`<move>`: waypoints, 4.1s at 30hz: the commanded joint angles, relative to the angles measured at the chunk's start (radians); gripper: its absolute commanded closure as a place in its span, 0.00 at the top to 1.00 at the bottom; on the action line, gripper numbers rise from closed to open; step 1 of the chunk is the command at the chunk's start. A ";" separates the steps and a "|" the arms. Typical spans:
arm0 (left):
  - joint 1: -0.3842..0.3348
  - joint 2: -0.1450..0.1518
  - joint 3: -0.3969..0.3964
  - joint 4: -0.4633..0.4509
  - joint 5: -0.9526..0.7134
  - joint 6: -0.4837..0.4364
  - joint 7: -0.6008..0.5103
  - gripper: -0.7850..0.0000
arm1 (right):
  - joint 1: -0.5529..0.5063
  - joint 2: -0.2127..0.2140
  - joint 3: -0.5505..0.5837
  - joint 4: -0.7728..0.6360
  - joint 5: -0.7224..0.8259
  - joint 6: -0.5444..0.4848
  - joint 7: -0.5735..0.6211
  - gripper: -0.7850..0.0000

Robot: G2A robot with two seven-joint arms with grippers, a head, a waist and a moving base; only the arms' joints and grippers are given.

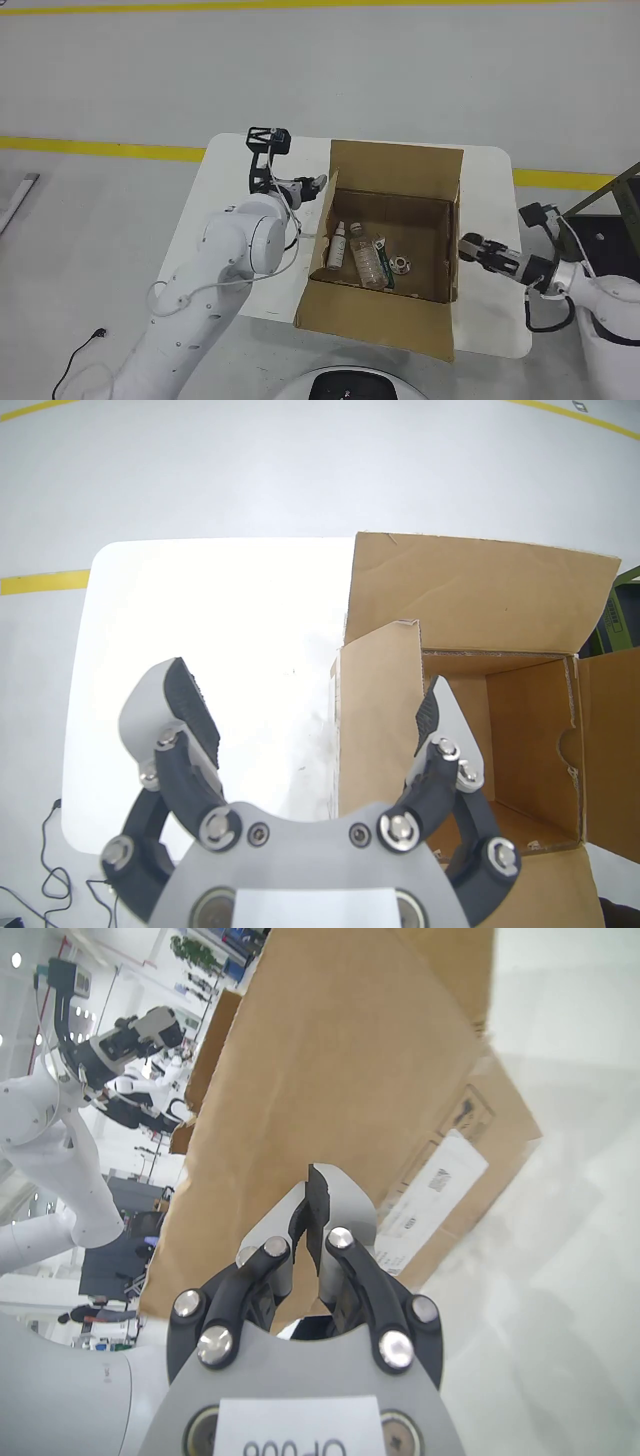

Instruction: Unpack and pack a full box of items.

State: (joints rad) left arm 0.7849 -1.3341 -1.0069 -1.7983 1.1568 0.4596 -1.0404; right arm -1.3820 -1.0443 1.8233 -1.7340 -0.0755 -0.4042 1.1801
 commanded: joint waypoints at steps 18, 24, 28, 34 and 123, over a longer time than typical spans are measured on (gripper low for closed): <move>0.153 0.029 -0.034 -0.056 -0.041 -0.447 0.060 0.00 | 0.023 0.018 -0.169 -0.014 -0.129 0.052 0.001 0.00; 0.153 0.029 -0.034 -0.056 -0.041 -0.447 0.060 0.00 | 0.019 0.028 -0.122 -0.029 -0.050 0.047 -0.007 0.00; 0.165 0.029 -0.033 -0.056 -0.050 -0.460 0.091 0.00 | 0.005 0.038 -0.069 -0.044 0.000 0.046 0.002 0.00; 0.157 0.025 0.005 -0.015 -0.089 -0.574 0.131 0.00 | -0.031 0.050 0.009 -0.051 0.058 0.045 0.003 0.00; 0.309 0.113 -0.199 -0.257 -0.149 -1.456 0.247 1.00 | -0.323 0.043 0.033 -0.259 -0.856 0.180 -1.244 0.00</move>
State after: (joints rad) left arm 1.0772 -1.2258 -1.1975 -2.0418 1.0135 -0.9741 -0.7831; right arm -1.7049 -1.0009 1.8563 -1.9929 -0.9316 -0.2245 -0.0640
